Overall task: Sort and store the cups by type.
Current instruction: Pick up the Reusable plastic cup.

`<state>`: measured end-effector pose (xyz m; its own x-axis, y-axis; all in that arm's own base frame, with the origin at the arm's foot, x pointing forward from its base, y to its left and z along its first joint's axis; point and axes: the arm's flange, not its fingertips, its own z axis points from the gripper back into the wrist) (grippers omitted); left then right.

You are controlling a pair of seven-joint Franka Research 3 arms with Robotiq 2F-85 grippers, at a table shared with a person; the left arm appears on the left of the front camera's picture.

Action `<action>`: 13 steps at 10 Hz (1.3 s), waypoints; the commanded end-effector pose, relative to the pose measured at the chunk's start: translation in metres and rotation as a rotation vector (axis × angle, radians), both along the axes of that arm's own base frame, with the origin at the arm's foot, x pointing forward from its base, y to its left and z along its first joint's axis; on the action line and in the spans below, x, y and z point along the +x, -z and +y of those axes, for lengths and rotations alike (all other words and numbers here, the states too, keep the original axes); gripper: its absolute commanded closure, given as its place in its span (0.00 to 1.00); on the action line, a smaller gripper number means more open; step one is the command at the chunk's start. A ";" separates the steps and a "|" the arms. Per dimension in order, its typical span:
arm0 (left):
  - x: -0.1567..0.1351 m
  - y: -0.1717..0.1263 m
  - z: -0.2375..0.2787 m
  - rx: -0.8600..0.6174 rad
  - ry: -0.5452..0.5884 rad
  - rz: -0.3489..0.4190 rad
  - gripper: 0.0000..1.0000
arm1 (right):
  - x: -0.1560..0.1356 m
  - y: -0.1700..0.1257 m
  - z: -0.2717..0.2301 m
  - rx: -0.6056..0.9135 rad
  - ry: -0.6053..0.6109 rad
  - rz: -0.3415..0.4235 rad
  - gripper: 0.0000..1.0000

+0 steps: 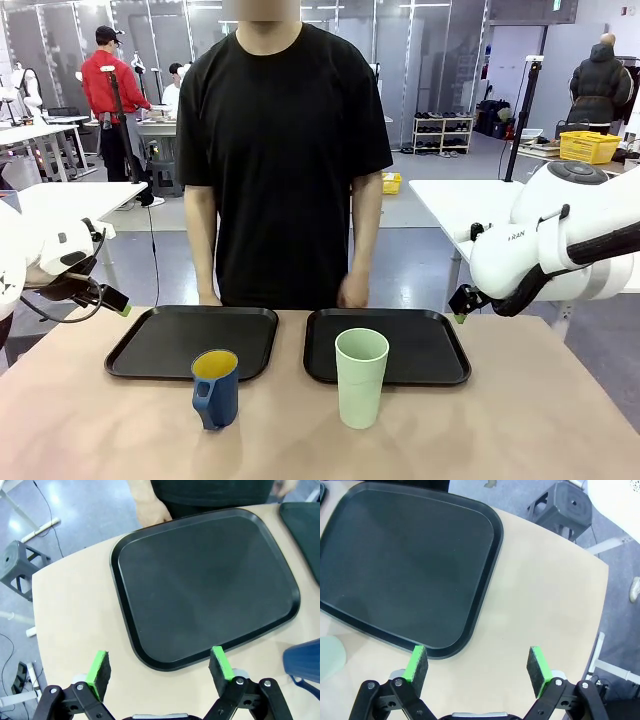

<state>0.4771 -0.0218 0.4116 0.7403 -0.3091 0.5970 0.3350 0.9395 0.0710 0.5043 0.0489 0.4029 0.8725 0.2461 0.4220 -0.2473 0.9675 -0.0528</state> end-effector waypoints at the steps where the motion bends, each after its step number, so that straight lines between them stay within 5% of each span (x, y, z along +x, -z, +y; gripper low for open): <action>1: -0.002 -0.002 0.000 -0.004 0.001 -0.005 0.00 | 0.002 0.001 0.000 0.009 0.006 -0.007 0.00; 13: -0.002 -0.002 0.000 -0.004 0.001 -0.005 0.00 | 0.002 0.001 0.000 0.009 0.006 -0.007 0.00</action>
<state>0.4771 -0.0218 0.4116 0.7403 -0.3091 0.5970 0.3350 0.9395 0.0710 0.5043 0.0489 0.4029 0.8725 0.2460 0.4221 -0.2473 0.9675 -0.0527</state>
